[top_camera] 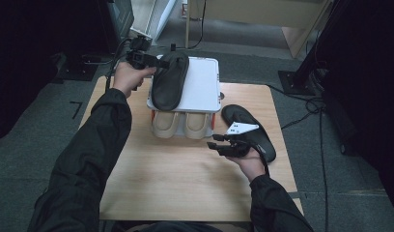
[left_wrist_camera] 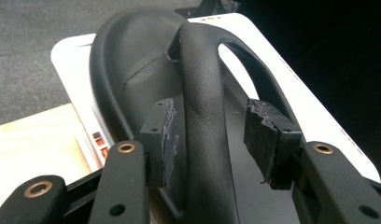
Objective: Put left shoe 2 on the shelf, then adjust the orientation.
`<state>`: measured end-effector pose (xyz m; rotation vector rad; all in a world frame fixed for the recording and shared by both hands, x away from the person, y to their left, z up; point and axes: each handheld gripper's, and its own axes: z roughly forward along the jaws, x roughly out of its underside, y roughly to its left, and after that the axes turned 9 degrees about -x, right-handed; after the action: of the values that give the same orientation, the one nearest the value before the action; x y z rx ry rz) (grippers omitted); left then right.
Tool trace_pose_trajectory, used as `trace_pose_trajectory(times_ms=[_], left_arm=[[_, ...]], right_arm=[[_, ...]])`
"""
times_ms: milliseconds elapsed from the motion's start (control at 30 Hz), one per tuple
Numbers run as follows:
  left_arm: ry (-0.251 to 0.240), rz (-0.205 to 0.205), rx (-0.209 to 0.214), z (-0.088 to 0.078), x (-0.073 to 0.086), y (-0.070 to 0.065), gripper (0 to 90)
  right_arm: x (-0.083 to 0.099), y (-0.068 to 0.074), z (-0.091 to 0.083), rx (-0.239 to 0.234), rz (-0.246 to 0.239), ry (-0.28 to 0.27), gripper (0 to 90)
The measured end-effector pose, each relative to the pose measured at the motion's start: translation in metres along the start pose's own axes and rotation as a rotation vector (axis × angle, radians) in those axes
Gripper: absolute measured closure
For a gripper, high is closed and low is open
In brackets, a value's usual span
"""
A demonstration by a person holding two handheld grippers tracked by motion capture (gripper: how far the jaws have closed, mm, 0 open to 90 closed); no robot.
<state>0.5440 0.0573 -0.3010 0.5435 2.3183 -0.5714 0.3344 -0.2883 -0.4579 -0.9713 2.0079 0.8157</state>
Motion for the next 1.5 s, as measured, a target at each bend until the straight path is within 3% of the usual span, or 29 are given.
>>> trace_pose_trajectory(times_ms=[367, 633, 967, 1200, 1500], left_arm=[[-0.039, 0.047, -0.024, -0.036, 0.022, 0.007, 48.4], [-0.047, 0.042, -0.027, -0.050, 0.042, 0.016, 46.3], [-0.049, 0.076, -0.050, -0.057, 0.069, 0.022, 45.1], [-0.053, 0.070, -0.051, -0.057, 0.092, 0.027, 44.3], [-0.061, 0.061, -0.052, -0.051, 0.120, 0.031, 44.4]], right_arm=[[0.008, -0.021, -0.027, 0.067, 0.054, -0.026, 56.2], [0.011, -0.031, -0.037, 0.101, 0.075, -0.042, 56.2], [0.015, -0.040, -0.043, 0.130, 0.090, -0.033, 56.2], [0.025, -0.057, -0.063, 0.187, 0.130, -0.051, 56.1], [0.034, -0.071, -0.074, 0.229, 0.163, -0.064, 56.8]])
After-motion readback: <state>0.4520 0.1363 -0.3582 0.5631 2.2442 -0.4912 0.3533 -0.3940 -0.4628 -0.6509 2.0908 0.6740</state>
